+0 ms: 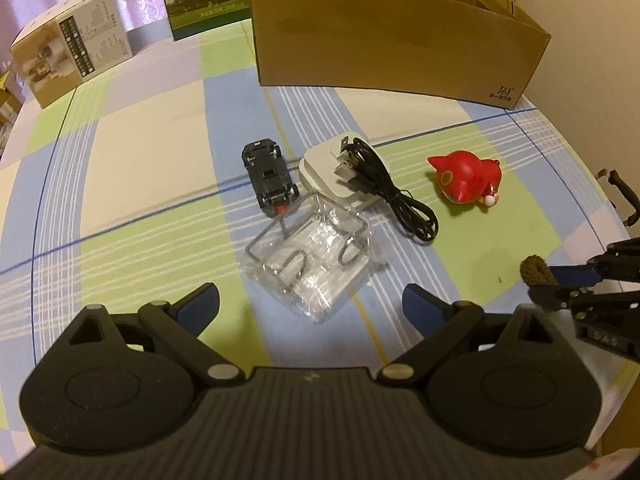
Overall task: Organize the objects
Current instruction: 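Grasp the clear plastic tray with the left tool while the right tool holds a brown hair tie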
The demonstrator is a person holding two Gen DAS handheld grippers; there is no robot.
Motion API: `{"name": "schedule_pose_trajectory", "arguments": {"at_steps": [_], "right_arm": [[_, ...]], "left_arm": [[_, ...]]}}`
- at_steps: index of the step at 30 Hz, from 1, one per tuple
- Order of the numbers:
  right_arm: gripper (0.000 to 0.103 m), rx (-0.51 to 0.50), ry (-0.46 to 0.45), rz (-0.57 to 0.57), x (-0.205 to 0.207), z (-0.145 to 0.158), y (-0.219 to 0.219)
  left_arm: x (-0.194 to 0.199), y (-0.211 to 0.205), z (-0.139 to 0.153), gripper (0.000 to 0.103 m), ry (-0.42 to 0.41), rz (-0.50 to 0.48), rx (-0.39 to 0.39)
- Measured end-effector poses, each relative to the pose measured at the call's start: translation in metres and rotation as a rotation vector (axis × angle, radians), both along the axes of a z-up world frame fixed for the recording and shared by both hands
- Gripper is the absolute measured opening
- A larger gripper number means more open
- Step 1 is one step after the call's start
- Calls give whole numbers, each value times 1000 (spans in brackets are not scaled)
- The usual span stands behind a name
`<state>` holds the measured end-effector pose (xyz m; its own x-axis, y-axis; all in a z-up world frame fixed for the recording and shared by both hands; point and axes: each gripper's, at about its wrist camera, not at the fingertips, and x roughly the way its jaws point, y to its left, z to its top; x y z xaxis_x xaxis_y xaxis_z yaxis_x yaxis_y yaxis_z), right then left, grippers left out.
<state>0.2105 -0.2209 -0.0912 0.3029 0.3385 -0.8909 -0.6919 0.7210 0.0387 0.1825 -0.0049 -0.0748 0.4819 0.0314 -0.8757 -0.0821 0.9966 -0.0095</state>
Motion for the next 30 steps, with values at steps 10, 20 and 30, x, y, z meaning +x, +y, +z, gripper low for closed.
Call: {"name": "schedule_pose_trajectory", "arguments": {"at_steps": [10,20,30], "right_arm": [[16,21,3,-88,20,9,-17],[16,23,8,-136,28,8,-25],[16,24,11,-137,33,6,-23]], "left_arm": [[37,8,-17,96,1,-66,4],[53,0,-29,79,9,-148,-19],[47,-3,-27,64,-17,-157,16]]}}
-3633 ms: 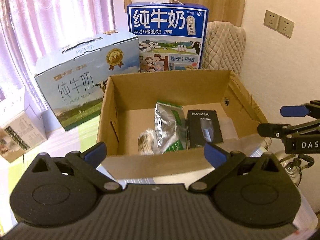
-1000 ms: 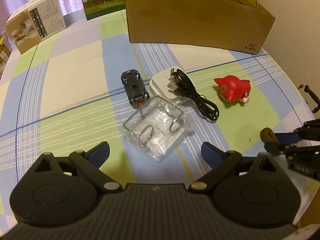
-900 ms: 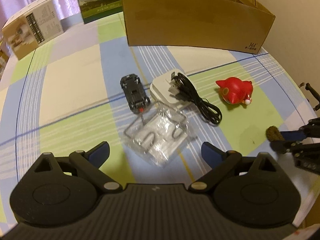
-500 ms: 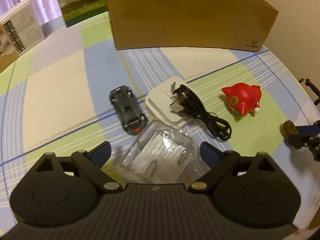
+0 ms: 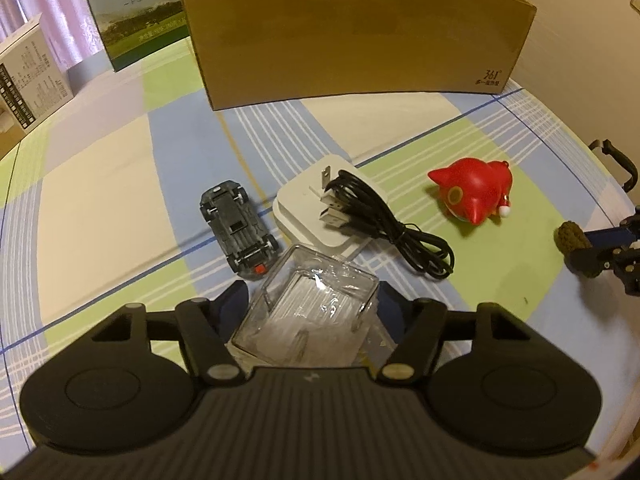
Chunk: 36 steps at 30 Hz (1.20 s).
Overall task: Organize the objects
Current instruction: 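Grasp the clear plastic tray with the left tool while the right tool holds a brown hair tie, then carry the clear tray and hair tie with both tools over the box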
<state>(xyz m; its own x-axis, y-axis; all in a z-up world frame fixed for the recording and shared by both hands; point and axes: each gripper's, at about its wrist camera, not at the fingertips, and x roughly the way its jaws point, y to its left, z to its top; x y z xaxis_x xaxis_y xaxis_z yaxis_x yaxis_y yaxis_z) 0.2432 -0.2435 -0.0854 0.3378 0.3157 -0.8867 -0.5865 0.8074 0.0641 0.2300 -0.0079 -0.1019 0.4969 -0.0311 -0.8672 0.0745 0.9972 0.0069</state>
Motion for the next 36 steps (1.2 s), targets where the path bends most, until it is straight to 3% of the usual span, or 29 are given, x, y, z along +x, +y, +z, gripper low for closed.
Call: {"name": "schedule_pose_trajectory", "arguments": {"at_steps": [4,18,36], "right_arm": [[16,2,-1,10,1,1,3],[16,16,-5,18,6,3,4],[16,110,-68,45,9,47,10]], "left_arm": [[-4,2,2,59,0,23,-1],[-34,16,13,57,26,136,-29],[-27,11,67,57,-87,168,-38]]}}
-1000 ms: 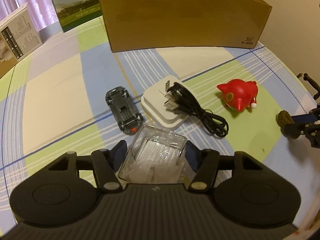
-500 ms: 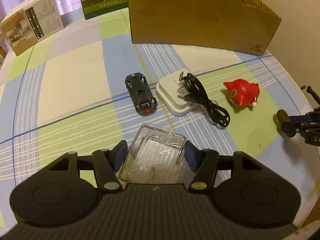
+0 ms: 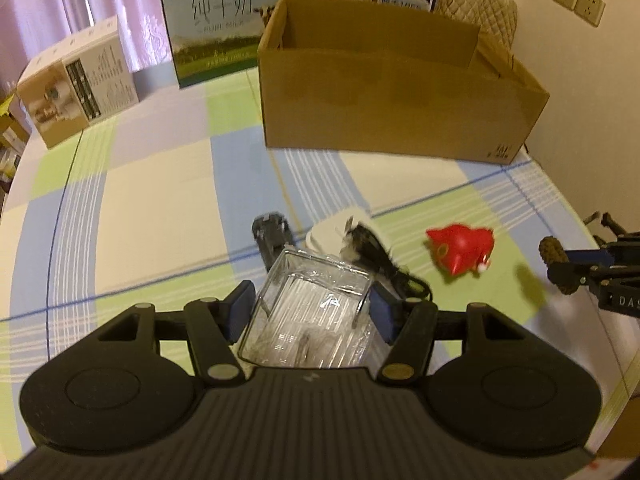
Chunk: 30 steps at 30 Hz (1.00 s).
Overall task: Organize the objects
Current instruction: 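Carry the clear tray and hair tie with both tools over the box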
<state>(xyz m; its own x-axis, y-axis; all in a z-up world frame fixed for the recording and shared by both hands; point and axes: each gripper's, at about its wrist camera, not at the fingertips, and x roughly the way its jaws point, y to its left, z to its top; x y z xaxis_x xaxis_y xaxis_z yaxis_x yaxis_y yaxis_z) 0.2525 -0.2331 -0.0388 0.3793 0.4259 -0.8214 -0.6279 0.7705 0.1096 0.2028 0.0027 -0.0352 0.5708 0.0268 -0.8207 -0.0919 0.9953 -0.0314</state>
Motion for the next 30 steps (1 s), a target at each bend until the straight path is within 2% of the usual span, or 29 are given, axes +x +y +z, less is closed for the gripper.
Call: {"name": "schedule_pose_trajectory", "arguments": {"at_steps": [9,22,30], "right_arm": [[16,45,-59,25,13,31,9],[16,92,-186,18,67,77,26],[16,99,-237,-8,108,94,33]], "left_arm": [[25,-7,28,57,-68,-25,8],[92,-8,64,57,-164,-44,39],[134,-8,79,57,-202,-57,47]]}}
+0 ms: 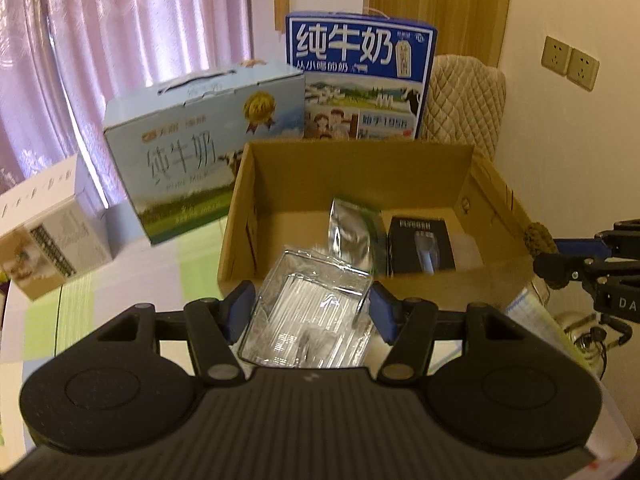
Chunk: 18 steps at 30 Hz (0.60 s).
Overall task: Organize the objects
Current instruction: 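Carry the clear tray and hair tie with both tools over the box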
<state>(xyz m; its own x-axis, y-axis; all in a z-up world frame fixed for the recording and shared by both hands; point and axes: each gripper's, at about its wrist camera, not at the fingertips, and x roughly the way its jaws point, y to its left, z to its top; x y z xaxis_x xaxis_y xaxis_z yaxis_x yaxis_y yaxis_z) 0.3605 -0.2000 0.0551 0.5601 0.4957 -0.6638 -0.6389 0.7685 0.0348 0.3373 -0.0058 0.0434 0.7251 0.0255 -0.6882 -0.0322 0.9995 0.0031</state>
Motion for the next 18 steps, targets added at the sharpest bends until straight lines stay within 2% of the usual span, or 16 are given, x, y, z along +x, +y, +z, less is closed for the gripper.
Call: {"name": "schedule_pose_trajectory", "arguments": {"at_steps": [9,18], "right_arm": [[16,-6,-23,-62,59,6,6],[16,-48,6,-101,115,-17,16]], "left_arm": [[62,-5,4,57,-3,-12,34],[134,-4,-14,57,47,-8,49]]}}
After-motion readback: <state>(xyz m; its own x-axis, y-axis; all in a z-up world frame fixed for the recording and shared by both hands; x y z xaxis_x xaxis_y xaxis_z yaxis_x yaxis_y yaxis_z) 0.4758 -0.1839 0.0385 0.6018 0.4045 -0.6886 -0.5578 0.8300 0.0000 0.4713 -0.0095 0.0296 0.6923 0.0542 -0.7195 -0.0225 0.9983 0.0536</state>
